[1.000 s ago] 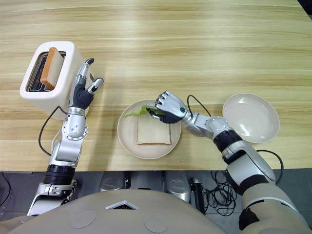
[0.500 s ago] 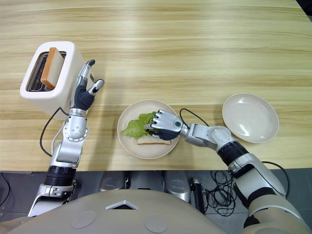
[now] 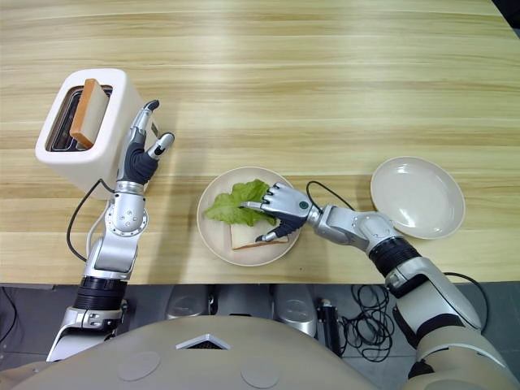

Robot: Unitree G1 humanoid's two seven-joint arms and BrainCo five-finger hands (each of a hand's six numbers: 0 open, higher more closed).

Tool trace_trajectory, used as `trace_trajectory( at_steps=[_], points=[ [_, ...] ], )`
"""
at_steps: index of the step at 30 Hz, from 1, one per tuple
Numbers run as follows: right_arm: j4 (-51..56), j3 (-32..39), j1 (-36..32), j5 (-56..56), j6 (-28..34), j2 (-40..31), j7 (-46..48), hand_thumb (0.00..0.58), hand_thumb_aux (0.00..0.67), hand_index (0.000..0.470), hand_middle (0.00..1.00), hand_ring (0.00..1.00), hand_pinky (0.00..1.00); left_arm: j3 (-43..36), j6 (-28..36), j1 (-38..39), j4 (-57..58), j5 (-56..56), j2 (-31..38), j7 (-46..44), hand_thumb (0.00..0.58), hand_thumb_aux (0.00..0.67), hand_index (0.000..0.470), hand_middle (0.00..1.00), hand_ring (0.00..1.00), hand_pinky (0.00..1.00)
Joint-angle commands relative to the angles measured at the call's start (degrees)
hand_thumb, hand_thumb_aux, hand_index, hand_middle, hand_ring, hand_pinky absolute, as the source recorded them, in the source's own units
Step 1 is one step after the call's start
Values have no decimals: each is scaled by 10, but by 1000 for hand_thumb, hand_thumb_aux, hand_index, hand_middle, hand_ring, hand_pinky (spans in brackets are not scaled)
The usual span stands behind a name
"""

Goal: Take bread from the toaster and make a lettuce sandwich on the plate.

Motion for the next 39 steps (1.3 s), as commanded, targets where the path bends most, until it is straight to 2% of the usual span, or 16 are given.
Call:
trace_trajectory(
  at_steps=[1, 9, 14, 20, 29, 30, 31, 32, 34, 39],
  points=[
    [-42, -20, 0, 27, -9, -6, 27, 0, 0, 0, 0, 0, 0, 4, -2, -2, 13, 0, 4, 3, 0, 0, 0, 0, 0, 0],
    [-117, -62, 6, 83, -17, -13, 88, 0, 0, 0, 0, 0, 0, 17, -3, -10, 16, -7, 13, 4, 0, 0, 0, 0, 0, 0],
    [-121, -85, 4, 96, -14, -9, 101, 0, 0, 0, 0, 0, 0, 19, -5, -14, 19, -10, 12, 5, 0, 0, 0, 0, 0, 0],
    [-99, -87, 15, 34, 1, -2, 44, 0, 0, 0, 0, 0, 0, 15, -8, -12, 19, -11, 5, 1, 0, 0, 0, 0, 0, 0],
    [-52, -47, 13, -87, 70, 5, -65, 0, 0, 0, 0, 0, 0, 14, -9, -8, 17, -11, 2, -5, 0, 0, 0, 0, 0, 0],
    [-47, -44, 11, -89, 72, 5, -71, 124, 76, 52, 0, 0, 0, 14, -10, -8, 17, -11, 2, -6, 0, 0, 0, 0, 0, 0],
    [-44, -42, 10, -89, 74, 5, -75, 124, 76, 52, 0, 0, 0, 13, -10, -7, 17, -12, 1, -7, 0, 0, 0, 0, 0, 0],
    [-42, -40, 10, -88, 76, 5, -78, 322, 223, 153, 0, 0, 0, 13, -11, -7, 17, -12, 1, -8, 0, 0, 0, 0, 0, 0],
    [-40, -37, 9, -85, 78, 5, -83, 441, 342, 235, 0, 0, 0, 13, -11, -6, 17, -12, 1, -9, 0, 0, 0, 0, 0, 0],
    [-37, -32, 10, -80, 76, 7, -86, 445, 347, 238, 0, 0, 0, 14, -12, -4, 17, -12, 1, -10, 0, 0, 0, 0, 0, 0]
  ],
)
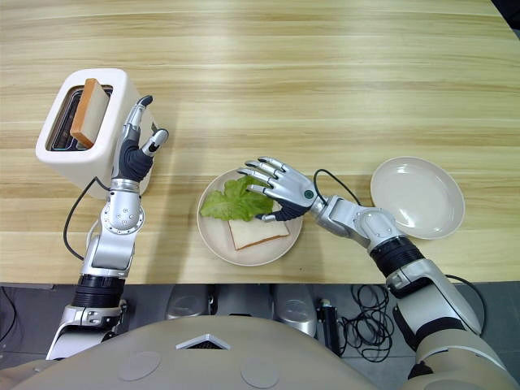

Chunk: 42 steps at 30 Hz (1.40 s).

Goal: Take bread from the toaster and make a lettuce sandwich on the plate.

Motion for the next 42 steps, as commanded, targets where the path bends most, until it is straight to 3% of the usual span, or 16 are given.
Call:
trace_trajectory(
  at_steps=[1, 21, 26, 27, 28, 29, 42],
  points=[
    [9, 12, -3, 3, -1, 4, -3, 445, 347, 238, 0, 0, 0, -2, 2, 2, 11, -7, 1, -5, 0, 0, 0, 0, 0, 0],
    [33, 26, -2, 21, -13, 7, 1, 460, 365, 251, 0, 0, 0, 0, -1, 0, 20, -8, 2, -5, 0, 0, 0, 0, 0, 0],
    [43, 24, -8, 21, -10, 8, -2, 517, 449, 308, 0, 0, 0, -1, -3, -1, 23, -10, 1, -5, 0, 0, 0, 0, 0, 0],
    [44, 24, -9, 22, -10, 8, -3, 556, 533, 366, 0, 0, 0, -1, -3, -1, 24, -10, 1, -6, 0, 0, 0, 0, 0, 0],
    [46, 24, -10, 22, -10, 9, -3, 570, 581, 399, 0, 0, 0, 0, -3, -1, 24, -11, 2, -6, 0, 0, 0, 0, 0, 0],
    [47, 24, -10, 23, -11, 10, -3, 580, 670, 460, 0, 0, 0, 0, -3, -2, 24, -11, 2, -6, 0, 0, 0, 0, 0, 0],
    [22, 16, -2, 38, -19, 2, -1, 580, 670, 460, 0, 0, 0, 0, -5, -4, 28, -12, 5, -5, 0, 0, 0, 0, 0, 0]
  ],
)
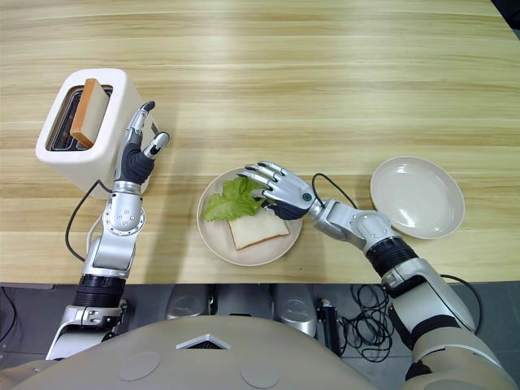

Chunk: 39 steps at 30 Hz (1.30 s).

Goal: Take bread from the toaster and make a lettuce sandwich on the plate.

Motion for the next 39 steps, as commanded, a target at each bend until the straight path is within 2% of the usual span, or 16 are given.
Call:
trace_trajectory(
  at_steps=[1, 12, 26, 27, 28, 29, 39],
  points=[
    [-29, -8, 8, 14, -7, -14, 7, 580, 670, 460, 0, 0, 0, 0, 2, -5, 5, -3, 5, -4, 0, 0, 0, 0, 0, 0],
    [-98, -12, 62, 40, -49, -68, 60, 580, 670, 460, 0, 0, 0, -1, 7, -6, 1, 0, 2, -2, 0, 0, 0, 0, 0, 0],
    [-106, -19, 95, 51, -58, -72, 96, 580, 670, 460, 0, 0, 0, -5, 4, -12, 12, 1, 0, 2, 0, 0, 0, 0, 0, 0],
    [-104, -21, 95, 51, -56, -70, 95, 468, 376, 258, 0, 0, 0, -5, 3, -13, 13, 1, 0, 2, 0, 0, 0, 0, 0, 0],
    [-103, -22, 95, 51, -55, -69, 96, 45, 26, 18, 0, 0, 0, -6, 3, -14, 15, 1, 0, 1, 0, 0, 0, 0, 0, 0],
    [-104, -25, 95, 53, -54, -68, 96, 0, 0, 0, 0, 0, 0, -5, 2, -15, 15, 1, 0, 1, 0, 0, 0, 0, 0, 0],
    [-138, -52, 88, 83, -57, -59, 117, 0, 0, 0, 0, 0, 0, -3, -1, -14, 21, 0, 5, 1, 0, 0, 0, 0, 0, 0]
  ],
)
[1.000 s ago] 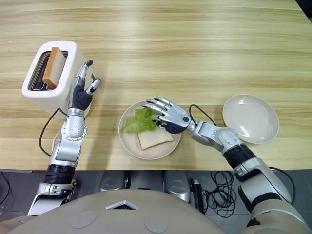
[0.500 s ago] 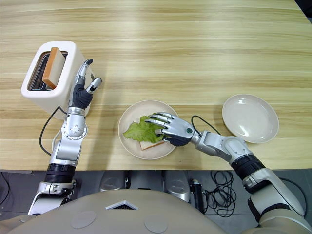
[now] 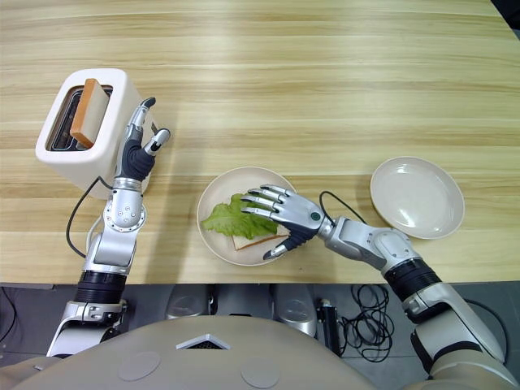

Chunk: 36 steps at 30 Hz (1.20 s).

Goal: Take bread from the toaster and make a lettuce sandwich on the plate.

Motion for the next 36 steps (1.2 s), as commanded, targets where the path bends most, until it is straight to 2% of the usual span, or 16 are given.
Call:
trace_trajectory(
  at_steps=[1, 8, 15, 19, 23, 28, 36],
  points=[
    [-32, -22, -6, 24, -3, 3, 23, 0, 0, 0, 0, 0, 0, -1, 0, -1, 13, -1, 6, -1, 0, 0, 0, 0, 0, 0],
    [-82, -53, -8, 54, -3, 10, 48, 0, 0, 0, 0, 0, 0, 5, -1, -3, 3, -1, 11, 1, 0, 0, 0, 0, 0, 0],
    [-65, -108, -28, 89, 19, 38, 29, 0, 0, 0, 0, 0, 0, 25, 17, 22, -123, 68, 34, 28, 0, 0, 0, 0, 0, 0],
    [-49, -128, -25, 104, 29, 58, 22, 0, 0, 0, 0, 0, 0, 76, 50, 46, -220, 122, 59, 35, 0, 0, 0, 0, 0, 0],
    [-39, -130, -18, 103, 29, 70, 21, 0, 0, 0, 0, 0, 0, 142, 85, 63, -255, 161, 92, 37, 0, 0, 0, 0, 0, 0],
    [-42, -133, -17, 106, 30, 82, 21, 0, 0, 0, 0, 0, 0, 171, 131, 59, -195, 192, 134, 24, 0, 0, 0, 0, 0, 0],
    [-26, -132, -24, 101, 31, 94, 19, 0, 0, 0, 0, 0, 0, 107, 160, 34, -74, 199, 158, -24, 0, 0, 0, 0, 0, 0]
  ],
)
